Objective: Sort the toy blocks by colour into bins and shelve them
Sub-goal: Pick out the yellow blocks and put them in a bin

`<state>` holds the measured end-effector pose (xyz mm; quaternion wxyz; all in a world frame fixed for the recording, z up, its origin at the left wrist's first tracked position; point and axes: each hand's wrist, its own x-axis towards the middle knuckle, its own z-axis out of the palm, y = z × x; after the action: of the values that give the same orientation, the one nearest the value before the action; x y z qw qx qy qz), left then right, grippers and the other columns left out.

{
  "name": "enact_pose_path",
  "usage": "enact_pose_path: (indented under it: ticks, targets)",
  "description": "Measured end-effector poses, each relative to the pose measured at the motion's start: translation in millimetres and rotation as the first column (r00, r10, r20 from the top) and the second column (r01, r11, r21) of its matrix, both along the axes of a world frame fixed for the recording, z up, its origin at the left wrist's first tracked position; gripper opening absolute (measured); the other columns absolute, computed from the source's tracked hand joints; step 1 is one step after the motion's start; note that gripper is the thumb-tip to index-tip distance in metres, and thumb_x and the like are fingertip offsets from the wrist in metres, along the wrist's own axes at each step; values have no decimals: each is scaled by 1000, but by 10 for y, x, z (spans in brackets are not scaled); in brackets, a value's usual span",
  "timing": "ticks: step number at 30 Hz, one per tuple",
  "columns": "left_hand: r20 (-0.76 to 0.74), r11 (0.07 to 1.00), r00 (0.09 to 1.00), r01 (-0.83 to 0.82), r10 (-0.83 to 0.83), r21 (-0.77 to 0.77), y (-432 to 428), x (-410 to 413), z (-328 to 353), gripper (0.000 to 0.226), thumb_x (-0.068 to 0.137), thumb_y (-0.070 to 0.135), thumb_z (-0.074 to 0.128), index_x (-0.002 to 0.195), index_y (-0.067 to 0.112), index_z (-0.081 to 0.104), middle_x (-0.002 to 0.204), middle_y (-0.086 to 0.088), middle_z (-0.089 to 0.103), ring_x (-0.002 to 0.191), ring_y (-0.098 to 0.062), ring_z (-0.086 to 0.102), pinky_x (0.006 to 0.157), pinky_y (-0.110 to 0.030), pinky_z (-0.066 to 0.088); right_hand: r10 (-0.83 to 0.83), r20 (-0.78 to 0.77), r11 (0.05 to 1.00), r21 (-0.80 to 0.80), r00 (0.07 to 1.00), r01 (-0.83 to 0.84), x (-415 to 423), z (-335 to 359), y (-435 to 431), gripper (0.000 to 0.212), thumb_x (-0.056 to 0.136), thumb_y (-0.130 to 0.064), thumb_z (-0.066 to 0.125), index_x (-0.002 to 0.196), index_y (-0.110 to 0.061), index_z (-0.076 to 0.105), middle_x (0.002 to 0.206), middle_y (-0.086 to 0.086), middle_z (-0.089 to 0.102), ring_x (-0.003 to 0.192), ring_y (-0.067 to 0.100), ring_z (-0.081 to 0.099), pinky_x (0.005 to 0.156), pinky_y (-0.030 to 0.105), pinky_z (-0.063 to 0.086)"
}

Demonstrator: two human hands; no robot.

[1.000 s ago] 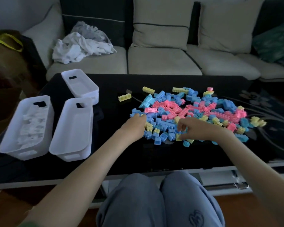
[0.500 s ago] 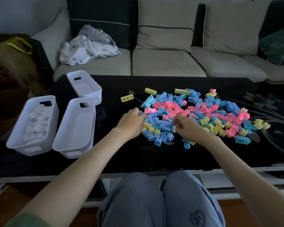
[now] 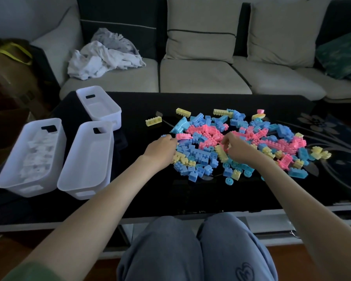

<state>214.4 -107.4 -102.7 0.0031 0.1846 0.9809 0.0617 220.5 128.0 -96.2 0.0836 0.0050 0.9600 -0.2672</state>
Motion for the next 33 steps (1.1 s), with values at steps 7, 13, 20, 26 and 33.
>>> enact_pose_path:
  ticks: [7,13,20,26,33]
  targets:
    - [-19,992,1000,21,-24,-120,-66,-28,-68,22,97,13,43,118,13,51,119,-7,54,116,-25,44,78,-33,42,91,40,985,146,995,-95,-56,-61,-103,19,86,-8,52,102,-11,43,86,5,51,68,13,44,59,22,39]
    - [-102,997,995,15,-23,-81,-152,7,18,36,96,36,49,124,15,52,123,-5,54,116,-24,47,84,-33,44,38,-15,990,136,999,-36,-134,-37,-138,25,85,-6,57,104,-14,42,99,10,58,86,22,58,80,38,53]
    - [-192,982,974,-87,119,166,-613,260,263,28,94,39,51,107,15,55,103,-2,59,96,-21,54,71,-32,41,-14,-223,995,-99,975,-8,-112,348,-530,34,90,-14,57,121,-14,42,105,3,55,76,15,56,60,22,45]
    - [-161,898,934,-244,319,366,-1261,554,489,18,92,37,56,93,20,50,78,5,56,71,-15,55,58,-31,42,106,-93,784,-605,990,-141,-13,526,-1423,33,88,-6,60,119,-10,49,89,2,56,71,13,53,61,22,46]
    - [-57,884,903,-401,425,242,-1715,758,467,15,93,33,54,96,21,45,81,-1,60,77,-22,59,64,-33,43,294,23,702,-684,955,-200,95,375,-2373,36,88,-2,58,122,-9,47,90,7,57,70,11,56,57,18,48]
